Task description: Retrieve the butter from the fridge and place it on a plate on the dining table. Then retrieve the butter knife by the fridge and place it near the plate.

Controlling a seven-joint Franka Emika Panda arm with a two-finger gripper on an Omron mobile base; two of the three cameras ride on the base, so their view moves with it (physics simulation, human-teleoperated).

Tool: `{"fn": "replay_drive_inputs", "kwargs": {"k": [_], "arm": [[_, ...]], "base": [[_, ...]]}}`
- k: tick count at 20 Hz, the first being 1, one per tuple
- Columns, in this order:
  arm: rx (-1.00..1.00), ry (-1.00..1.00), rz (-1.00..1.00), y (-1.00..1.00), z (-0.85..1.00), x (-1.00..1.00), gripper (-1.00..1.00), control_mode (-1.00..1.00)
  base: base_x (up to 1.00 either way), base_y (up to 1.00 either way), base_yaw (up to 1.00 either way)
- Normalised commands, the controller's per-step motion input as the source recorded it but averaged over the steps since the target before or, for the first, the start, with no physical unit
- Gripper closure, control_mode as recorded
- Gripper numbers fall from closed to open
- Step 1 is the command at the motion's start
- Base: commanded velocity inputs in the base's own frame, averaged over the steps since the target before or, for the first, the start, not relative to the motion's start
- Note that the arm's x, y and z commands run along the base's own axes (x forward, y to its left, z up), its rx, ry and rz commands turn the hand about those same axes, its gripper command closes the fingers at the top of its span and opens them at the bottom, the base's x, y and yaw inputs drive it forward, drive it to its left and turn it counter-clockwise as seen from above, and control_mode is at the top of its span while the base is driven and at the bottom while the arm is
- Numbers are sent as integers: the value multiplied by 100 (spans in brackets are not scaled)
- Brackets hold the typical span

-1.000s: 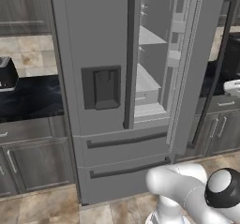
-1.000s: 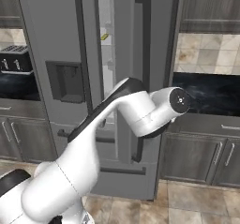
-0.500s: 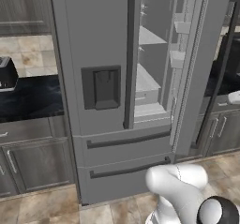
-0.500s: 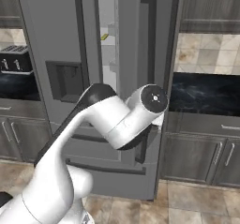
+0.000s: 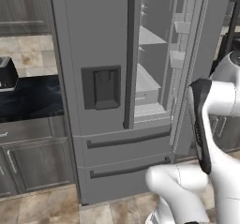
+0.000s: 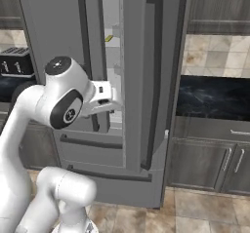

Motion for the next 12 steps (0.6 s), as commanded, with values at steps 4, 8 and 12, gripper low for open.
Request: {"fn": "replay_drive_inputs", "kwargs": {"k": [4,8,12], "arm": [[-52,17,-1,90,0,30,-100,-100],[-48,23,-6,58,1,29,-100,-100],[-33,29,-12,5,1,49,-100,-100]], "base": [[0,0,0],[0,0,0],[0,0,0]]}}
